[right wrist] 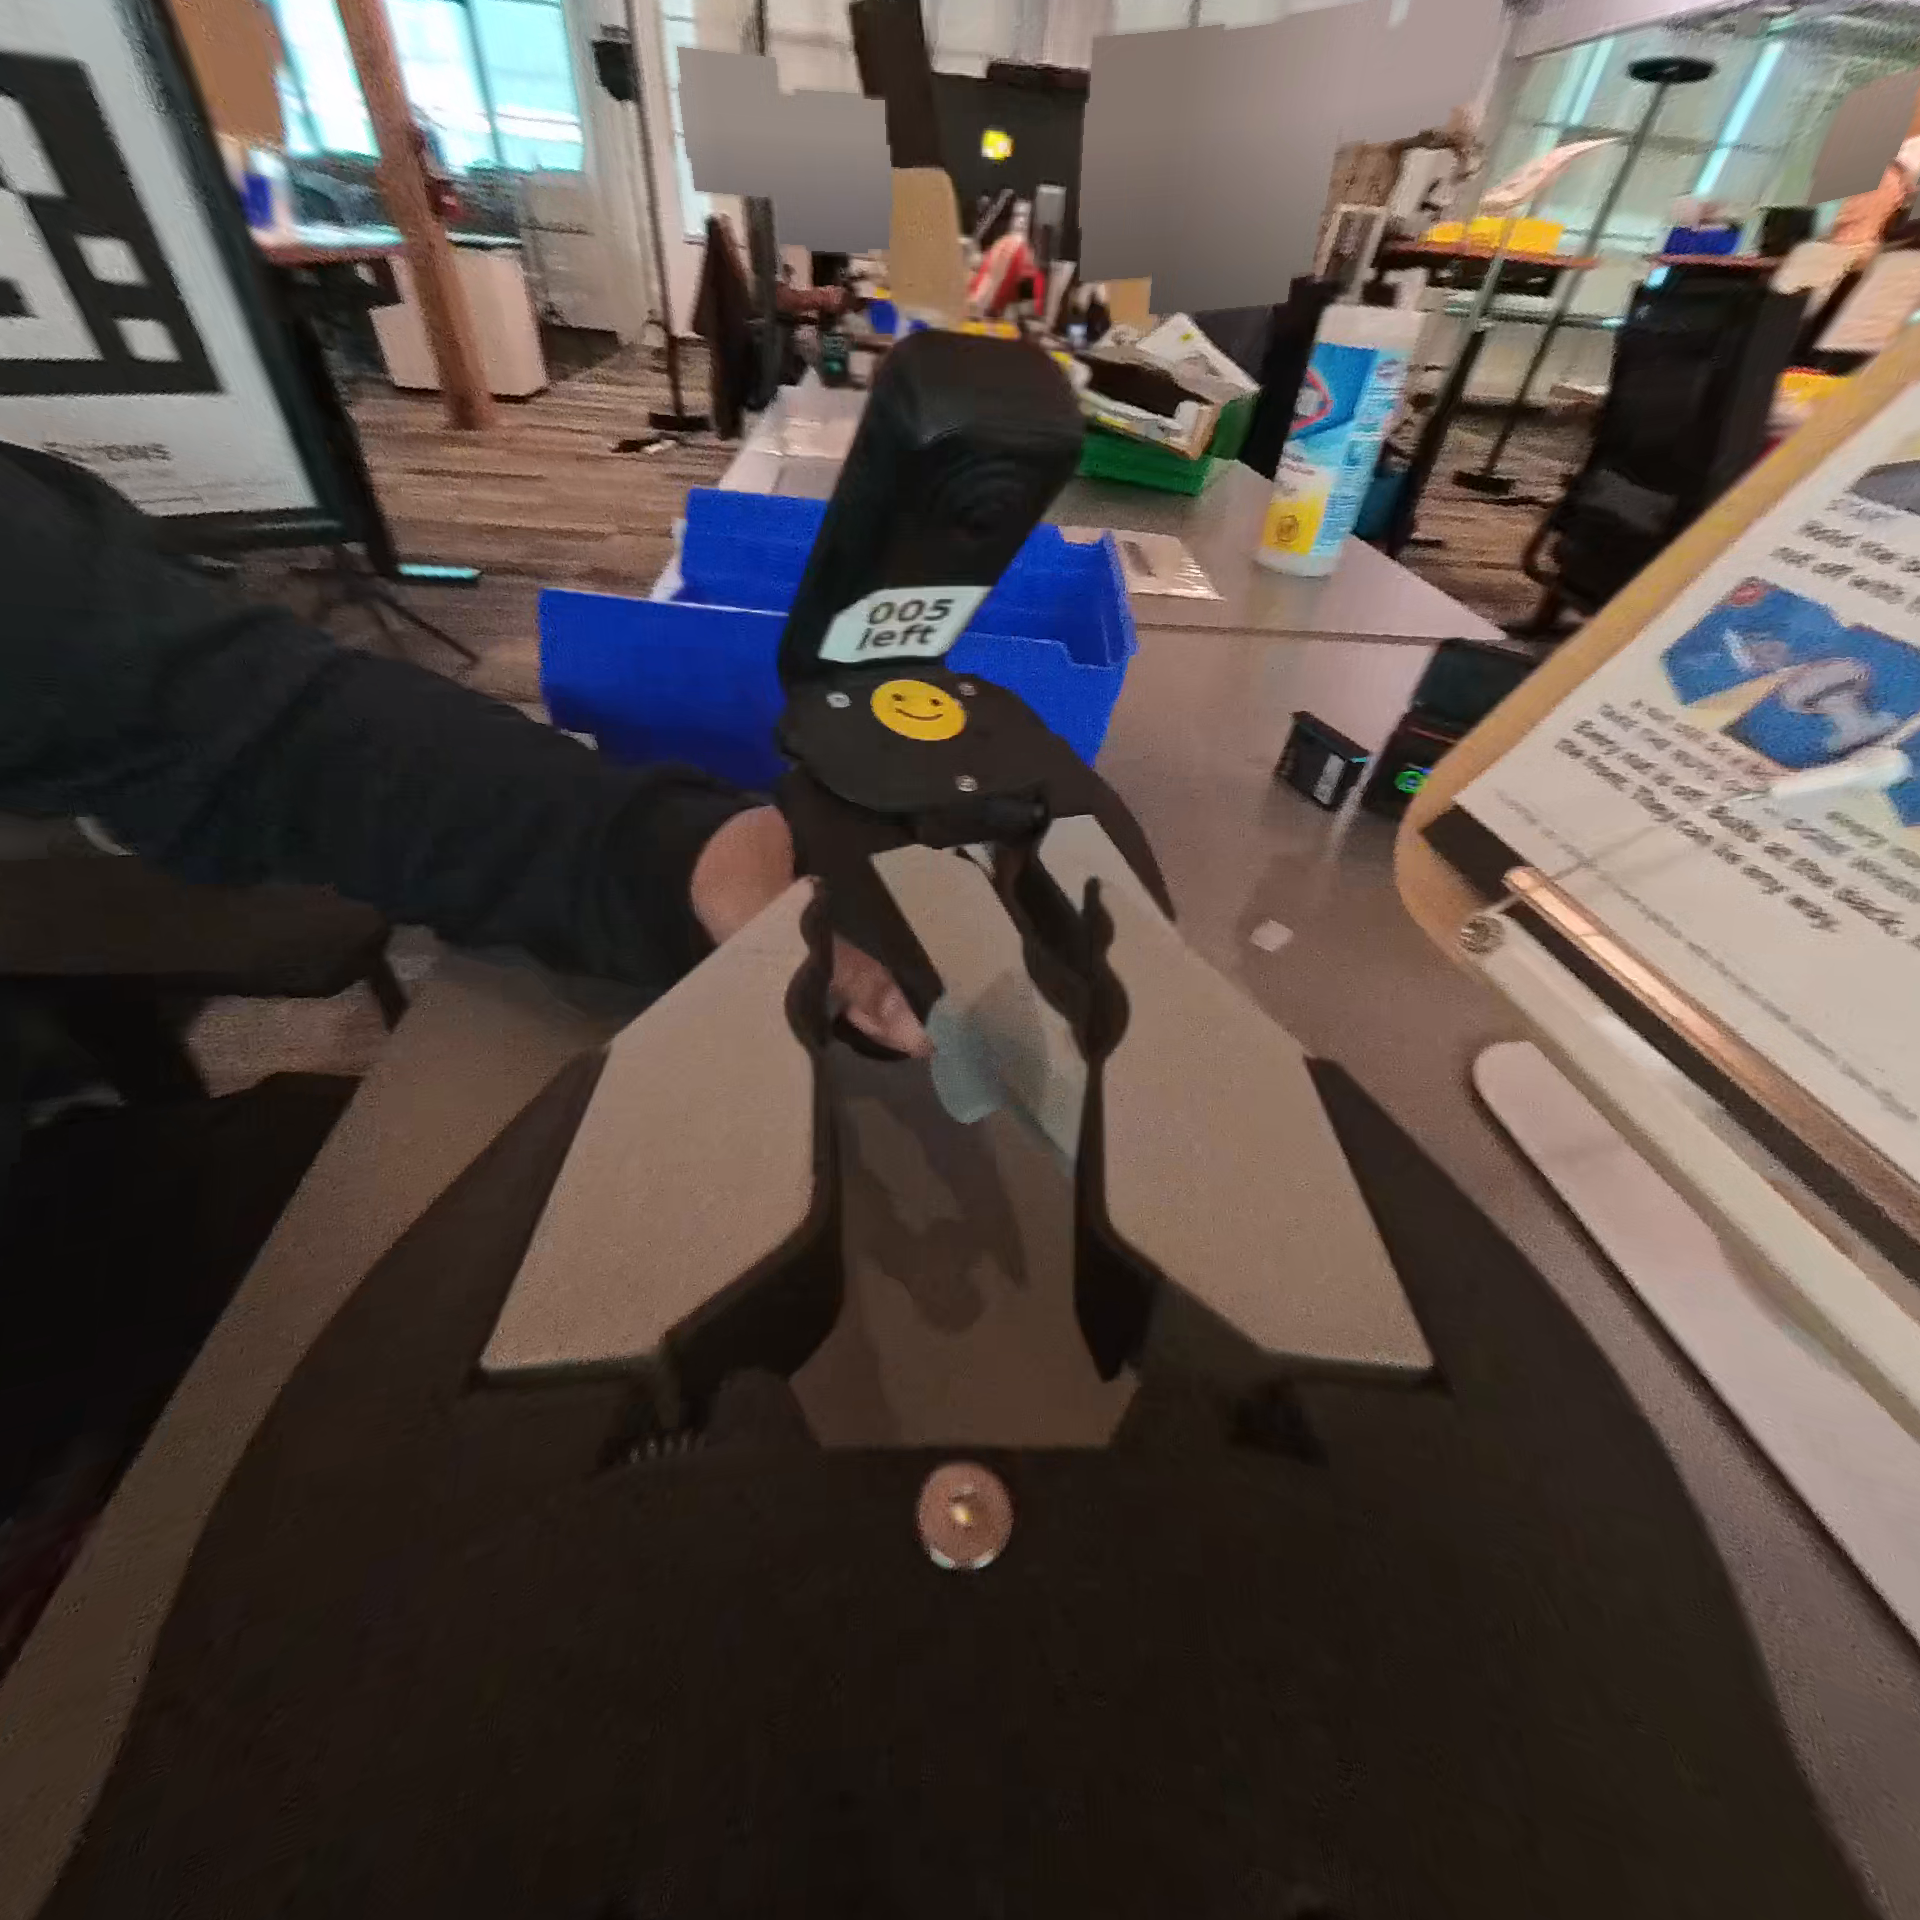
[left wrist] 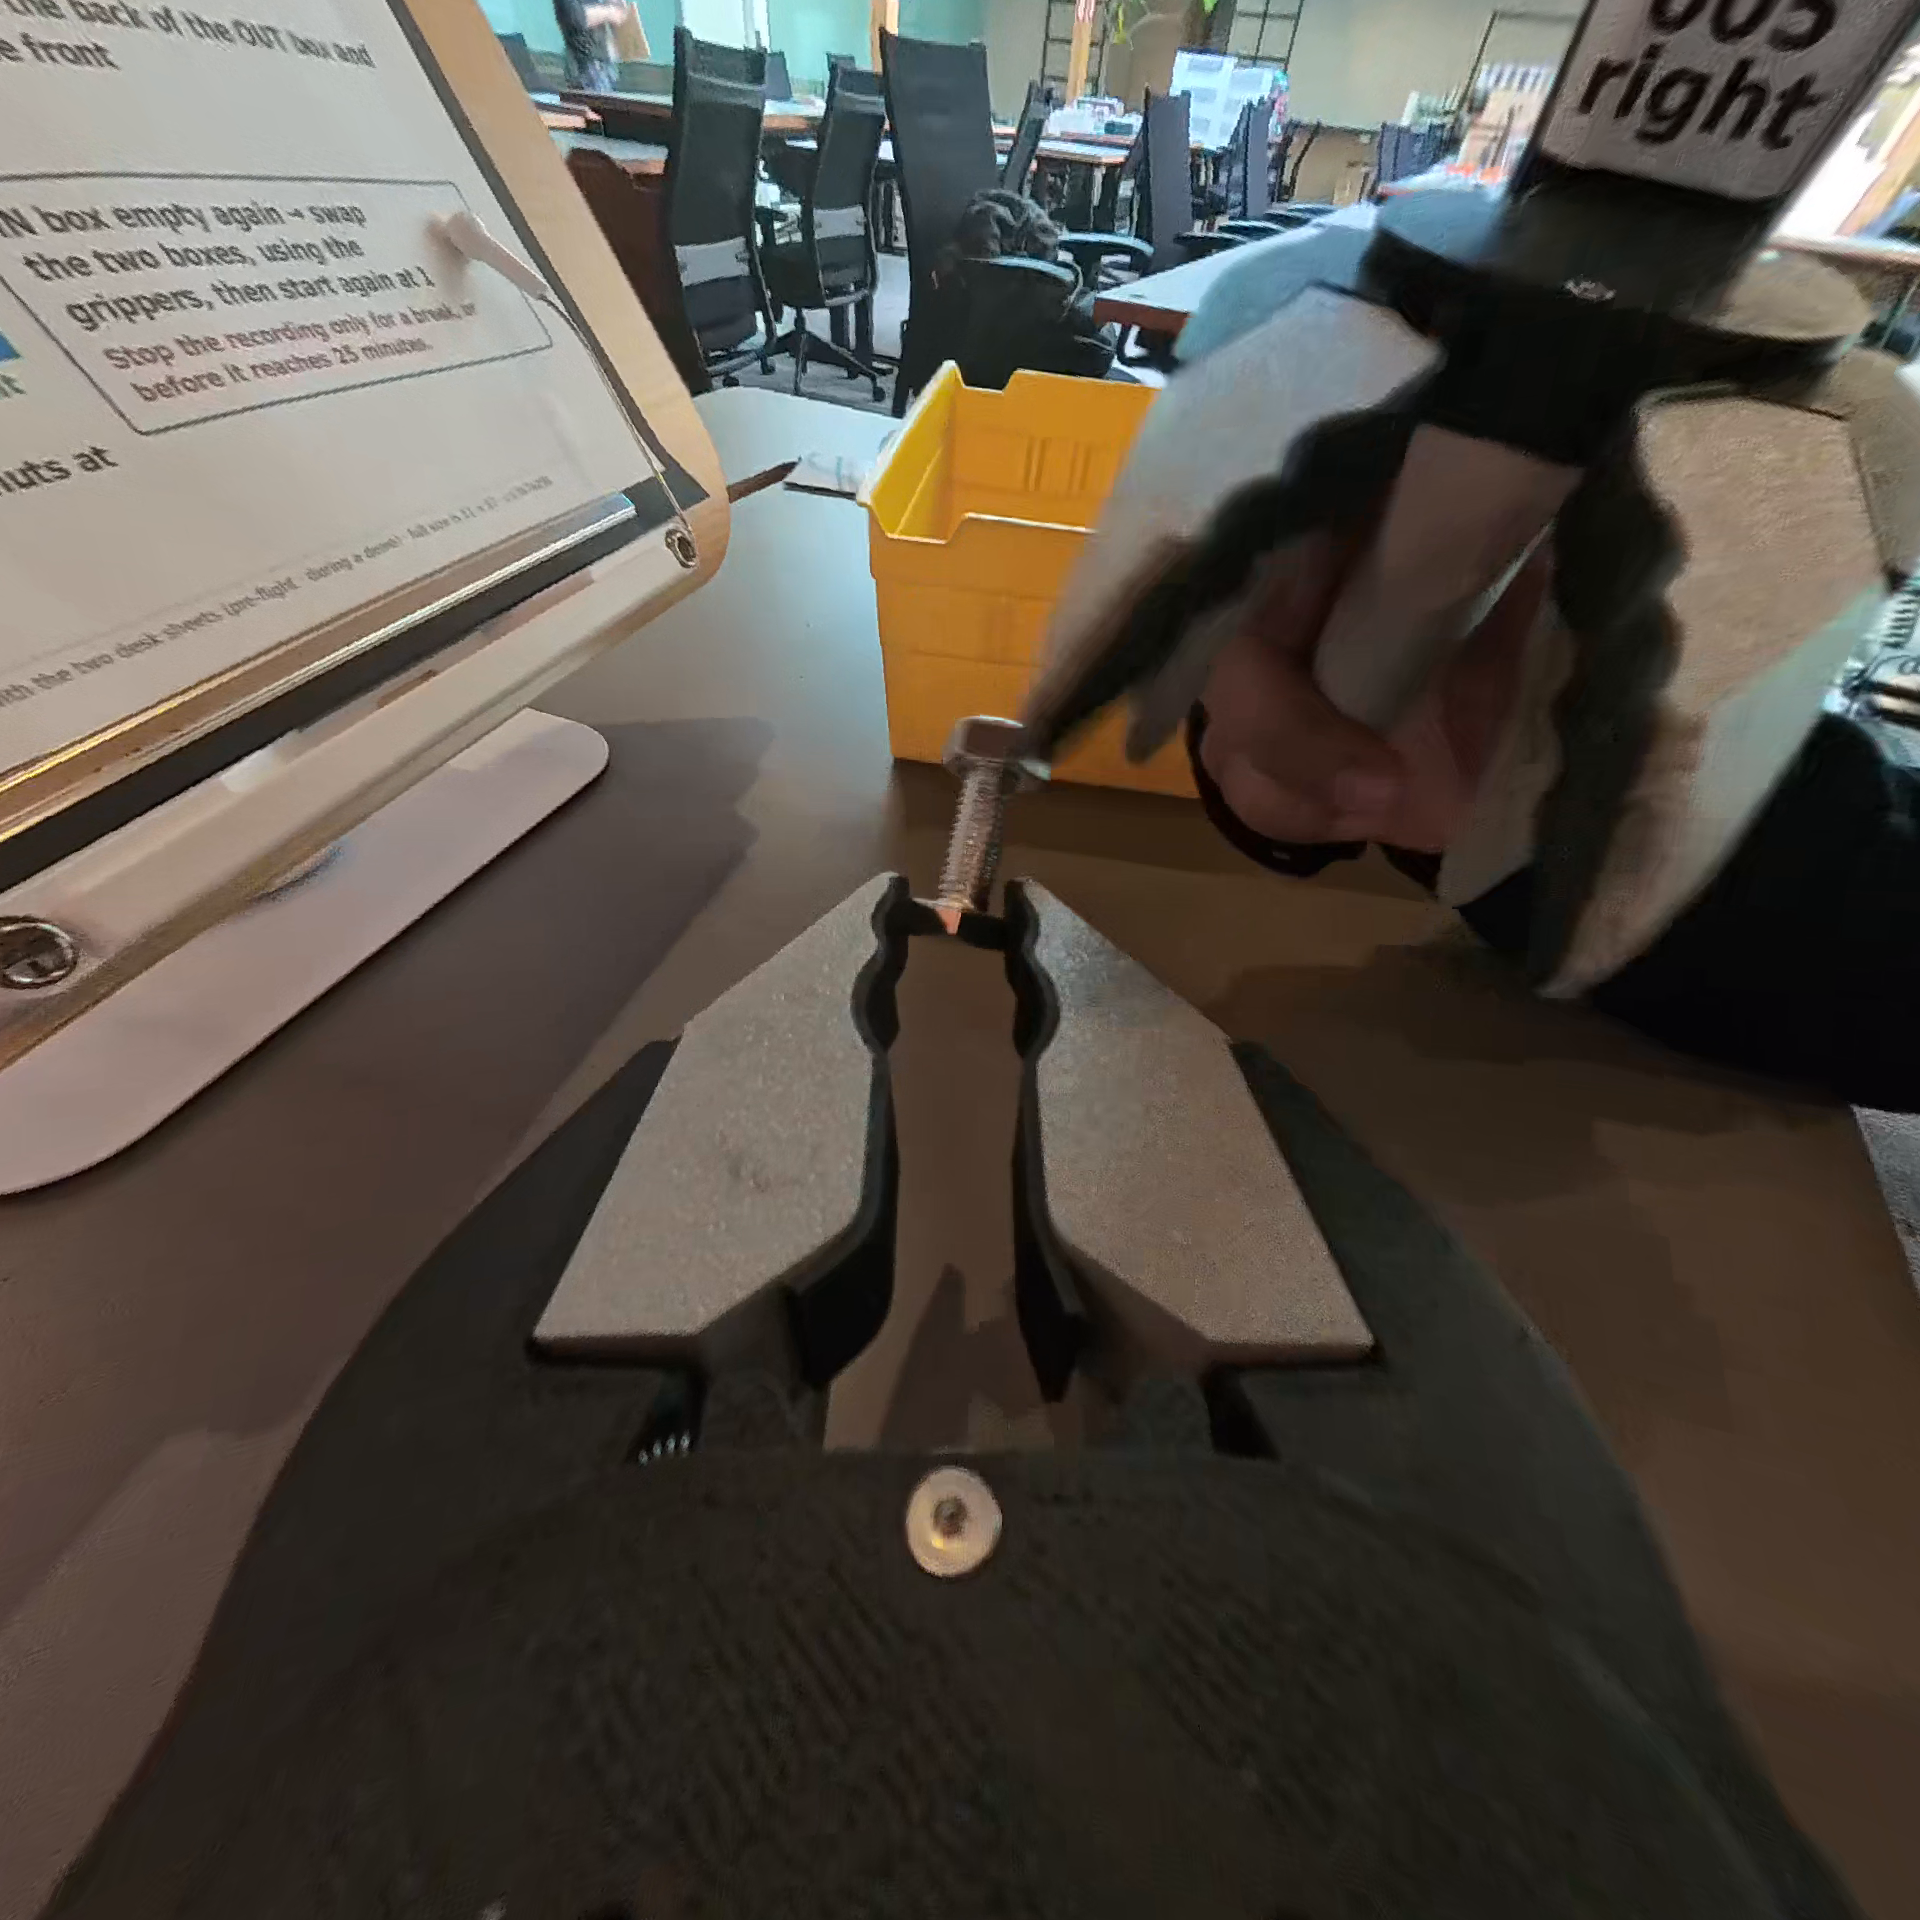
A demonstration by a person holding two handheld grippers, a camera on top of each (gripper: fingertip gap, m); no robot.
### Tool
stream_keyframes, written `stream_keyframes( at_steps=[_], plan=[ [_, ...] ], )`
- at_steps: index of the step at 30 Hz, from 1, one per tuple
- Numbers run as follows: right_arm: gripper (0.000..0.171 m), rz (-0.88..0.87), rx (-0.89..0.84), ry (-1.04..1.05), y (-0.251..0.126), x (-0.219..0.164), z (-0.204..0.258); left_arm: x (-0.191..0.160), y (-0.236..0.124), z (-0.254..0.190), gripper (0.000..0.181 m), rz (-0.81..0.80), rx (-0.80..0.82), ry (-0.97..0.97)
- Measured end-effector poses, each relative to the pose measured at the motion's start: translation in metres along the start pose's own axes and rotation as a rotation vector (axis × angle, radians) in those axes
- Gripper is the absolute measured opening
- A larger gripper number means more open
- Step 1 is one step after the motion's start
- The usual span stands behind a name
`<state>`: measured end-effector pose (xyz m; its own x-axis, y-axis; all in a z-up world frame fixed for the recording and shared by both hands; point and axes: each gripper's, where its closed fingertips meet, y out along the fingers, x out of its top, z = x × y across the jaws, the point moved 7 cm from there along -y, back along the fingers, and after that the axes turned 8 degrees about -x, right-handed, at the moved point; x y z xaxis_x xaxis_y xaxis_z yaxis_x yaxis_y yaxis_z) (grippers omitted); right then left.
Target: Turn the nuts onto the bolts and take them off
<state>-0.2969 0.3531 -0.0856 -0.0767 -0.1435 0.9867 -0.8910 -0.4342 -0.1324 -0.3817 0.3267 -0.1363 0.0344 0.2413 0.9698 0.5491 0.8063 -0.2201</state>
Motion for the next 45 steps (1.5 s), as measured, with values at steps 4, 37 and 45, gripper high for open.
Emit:
stream_keyframes(
  at_steps=[4,37,45],
  plan=[
    [0.054,0.090,-0.169,-0.020,-0.004,-0.008,-0.017,0.002,-0.003,0.002,0.016,-0.013,0.013,0.002],
    [0.059,0.103,-0.122,0.125,-0.011,-0.023,-0.036,-0.003,0.002,0.001,0.016,0.014,0.015,-0.009],
    [0.057,0.260,-0.235,0.281,-0.004,-0.053,-0.058,-0.014,-0.005,0.024,0.016,0.098,0.128,0.061]
  ],
)
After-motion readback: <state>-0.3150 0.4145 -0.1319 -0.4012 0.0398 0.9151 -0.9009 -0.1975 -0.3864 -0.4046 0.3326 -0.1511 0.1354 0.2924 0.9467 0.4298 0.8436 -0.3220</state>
